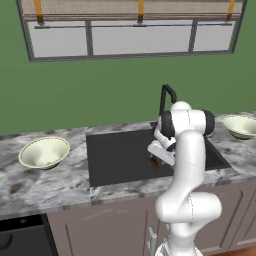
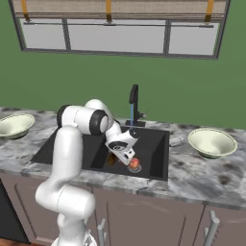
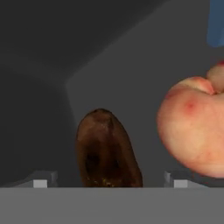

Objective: Pick the peachs from the sink and place them in one bowl. Place the sweet potato in the other bowl. Then turn off the sink faucet.

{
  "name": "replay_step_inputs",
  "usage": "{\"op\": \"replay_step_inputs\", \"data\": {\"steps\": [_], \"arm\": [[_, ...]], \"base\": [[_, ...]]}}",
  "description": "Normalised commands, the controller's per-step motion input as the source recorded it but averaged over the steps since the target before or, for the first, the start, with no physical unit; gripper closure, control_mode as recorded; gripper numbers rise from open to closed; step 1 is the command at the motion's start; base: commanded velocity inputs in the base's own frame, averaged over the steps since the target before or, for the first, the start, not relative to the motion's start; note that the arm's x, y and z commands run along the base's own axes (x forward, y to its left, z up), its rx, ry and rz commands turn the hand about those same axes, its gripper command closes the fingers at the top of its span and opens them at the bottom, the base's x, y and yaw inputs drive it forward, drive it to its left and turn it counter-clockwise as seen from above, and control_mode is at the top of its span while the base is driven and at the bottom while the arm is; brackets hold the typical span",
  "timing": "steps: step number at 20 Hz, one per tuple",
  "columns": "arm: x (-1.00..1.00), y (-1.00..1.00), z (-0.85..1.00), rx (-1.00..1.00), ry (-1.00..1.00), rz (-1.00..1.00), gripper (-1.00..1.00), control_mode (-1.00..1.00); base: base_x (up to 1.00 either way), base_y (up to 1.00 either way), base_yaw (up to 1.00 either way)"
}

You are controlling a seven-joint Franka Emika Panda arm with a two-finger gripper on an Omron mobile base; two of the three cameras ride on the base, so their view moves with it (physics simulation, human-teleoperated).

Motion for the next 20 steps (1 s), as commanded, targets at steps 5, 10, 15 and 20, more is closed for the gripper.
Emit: {"op": "replay_step_inputs", "data": {"steps": [5, 10, 15, 20], "arm": [[-0.04, 0.13, -0.52, 0.0, 0.08, -0.04, -1.0, -1.0], [0.11, 0.17, -0.68, 0.0, 0.05, 0.0, -1.0, -1.0], [0.09, 0.47, -0.83, 0.0, 0.19, 0.0, -1.0, -1.0], [0.0, 0.9, -0.94, -0.01, 0.34, 0.0, 1.0, -1.0]], "base": [[0.0, 0.0, 0.0], [0.0, 0.0, 0.0], [0.0, 0.0, 0.0], [0.0, 0.0, 0.0]]}}
